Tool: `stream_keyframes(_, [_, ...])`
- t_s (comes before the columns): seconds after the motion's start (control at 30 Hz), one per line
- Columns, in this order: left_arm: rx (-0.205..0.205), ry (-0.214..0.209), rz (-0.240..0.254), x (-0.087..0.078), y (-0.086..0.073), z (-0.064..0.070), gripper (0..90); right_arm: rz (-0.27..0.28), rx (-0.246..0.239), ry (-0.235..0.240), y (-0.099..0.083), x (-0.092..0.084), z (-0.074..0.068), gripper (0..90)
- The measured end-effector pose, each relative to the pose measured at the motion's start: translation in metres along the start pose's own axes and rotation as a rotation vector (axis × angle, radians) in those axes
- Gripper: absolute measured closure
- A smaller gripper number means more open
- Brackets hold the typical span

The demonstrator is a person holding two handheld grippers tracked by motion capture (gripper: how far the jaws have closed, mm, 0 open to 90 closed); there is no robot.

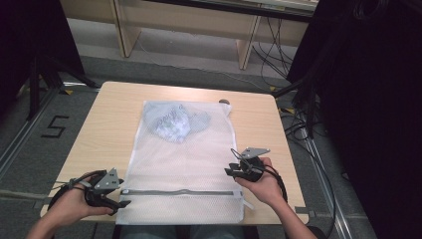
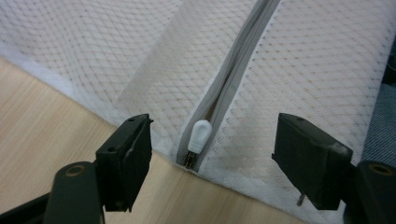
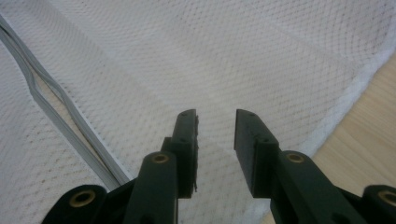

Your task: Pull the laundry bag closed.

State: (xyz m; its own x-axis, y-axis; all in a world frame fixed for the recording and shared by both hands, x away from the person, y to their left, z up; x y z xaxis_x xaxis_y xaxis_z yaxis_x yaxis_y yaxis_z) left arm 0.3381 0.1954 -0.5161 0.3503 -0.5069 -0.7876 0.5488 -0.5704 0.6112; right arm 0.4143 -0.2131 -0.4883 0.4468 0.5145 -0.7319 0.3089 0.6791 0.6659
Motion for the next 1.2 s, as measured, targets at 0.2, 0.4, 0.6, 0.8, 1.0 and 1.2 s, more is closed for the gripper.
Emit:
stream_keyframes(0.2, [0.061, -0.017, -0.072, 0.001, 0.002, -0.003, 29.5, 0.032, -0.008, -0.006, 0.006, 0.001, -0.004, 69.6])
stream_keyframes(0.4, [0.094, -0.048, -0.131, 0.002, 0.007, -0.013, 36.8, 0.009, -0.012, 0.009, 0.006, 0.000, -0.002, 69.3])
stream_keyframes(0.6, [0.086, -0.090, -0.146, 0.006, 0.007, -0.012, 42.1, 0.014, -0.004, 0.001, 0.008, 0.000, -0.004, 69.0])
stream_keyframes(0.8, [0.214, -0.049, -0.282, 0.005, 0.007, -0.021, 45.7, 0.019, 0.004, -0.001, 0.009, 0.001, -0.005, 68.7])
stream_keyframes(1.0, [0.228, -0.050, -0.313, 0.008, 0.012, -0.020, 48.6, 0.021, -0.036, 0.006, 0.010, 0.000, -0.004, 68.6])
stream_keyframes(1.2, [0.274, -0.046, -0.367, 0.013, 0.017, -0.018, 48.7, 0.018, -0.023, -0.001, 0.009, 0.000, -0.004, 68.5])
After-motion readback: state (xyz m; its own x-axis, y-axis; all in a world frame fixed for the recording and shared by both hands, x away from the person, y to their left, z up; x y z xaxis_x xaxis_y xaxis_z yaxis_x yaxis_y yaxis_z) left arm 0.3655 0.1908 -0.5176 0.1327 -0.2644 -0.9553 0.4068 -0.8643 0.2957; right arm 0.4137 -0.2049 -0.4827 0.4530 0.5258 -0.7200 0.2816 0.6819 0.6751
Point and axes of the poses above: each handheld gripper's, and its own axes: x roughly forward along the jaws, y roughly out of its top, z roughly to its right, the point moved 4 cm from there along x, roughly forward along the jaws, and after that the axes turned 15 degrees about -x, right-handed, at the moved point
